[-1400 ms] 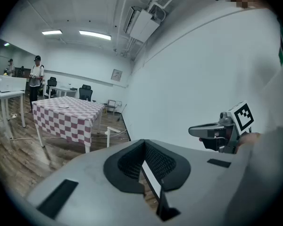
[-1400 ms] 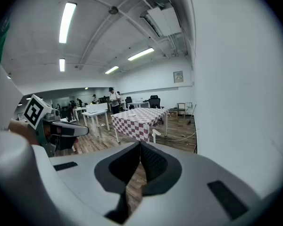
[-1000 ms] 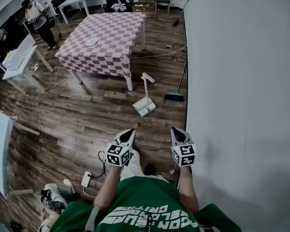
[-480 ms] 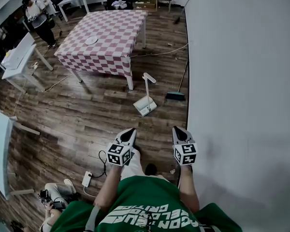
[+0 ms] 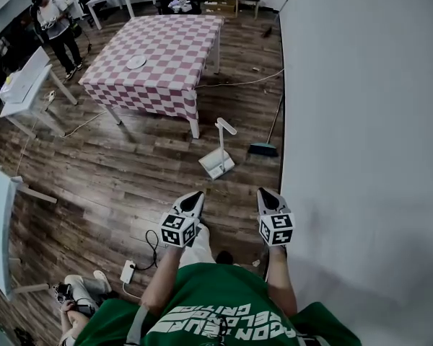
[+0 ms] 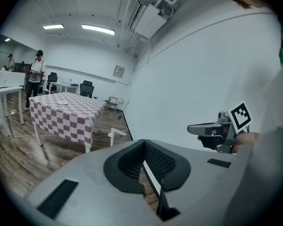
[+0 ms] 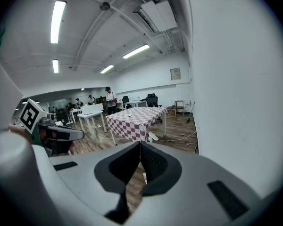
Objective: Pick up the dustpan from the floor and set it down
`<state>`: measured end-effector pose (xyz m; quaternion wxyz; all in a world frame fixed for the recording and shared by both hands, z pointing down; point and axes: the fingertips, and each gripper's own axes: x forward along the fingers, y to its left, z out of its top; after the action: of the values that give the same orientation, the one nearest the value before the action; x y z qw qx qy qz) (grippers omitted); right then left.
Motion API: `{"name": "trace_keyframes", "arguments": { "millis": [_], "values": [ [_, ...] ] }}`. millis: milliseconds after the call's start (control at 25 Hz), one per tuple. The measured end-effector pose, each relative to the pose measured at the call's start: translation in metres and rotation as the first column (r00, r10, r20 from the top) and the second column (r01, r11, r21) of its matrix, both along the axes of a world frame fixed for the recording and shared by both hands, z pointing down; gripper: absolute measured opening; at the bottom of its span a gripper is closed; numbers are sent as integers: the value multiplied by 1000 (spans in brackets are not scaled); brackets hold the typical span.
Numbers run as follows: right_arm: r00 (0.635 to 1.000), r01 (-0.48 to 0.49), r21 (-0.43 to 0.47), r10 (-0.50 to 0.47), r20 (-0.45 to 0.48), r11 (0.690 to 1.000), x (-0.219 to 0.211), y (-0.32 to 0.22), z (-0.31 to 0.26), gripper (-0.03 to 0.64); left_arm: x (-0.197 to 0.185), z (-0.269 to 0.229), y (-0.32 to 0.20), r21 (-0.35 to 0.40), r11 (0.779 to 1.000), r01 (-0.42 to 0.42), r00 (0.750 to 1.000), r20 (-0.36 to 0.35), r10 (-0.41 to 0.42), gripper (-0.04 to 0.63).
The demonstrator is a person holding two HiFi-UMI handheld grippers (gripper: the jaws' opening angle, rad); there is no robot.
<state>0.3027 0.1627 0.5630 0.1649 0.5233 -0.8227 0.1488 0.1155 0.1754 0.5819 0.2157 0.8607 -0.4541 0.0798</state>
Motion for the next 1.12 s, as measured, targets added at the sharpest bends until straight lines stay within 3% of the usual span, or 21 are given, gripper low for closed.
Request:
{"name": "trace_keyframes", "arguments": {
  "millis": [680, 1120],
  "values": [
    [1000, -5, -8, 4, -23, 1000, -54, -150, -16, 9, -47, -13, -154, -14, 1000, -28, 999, -20, 27, 3],
    [998, -22, -25, 21, -59, 999, -96, -210, -17, 9, -88, -12, -220, -27, 999, -43, 998, -52, 42, 3]
  ]
}}
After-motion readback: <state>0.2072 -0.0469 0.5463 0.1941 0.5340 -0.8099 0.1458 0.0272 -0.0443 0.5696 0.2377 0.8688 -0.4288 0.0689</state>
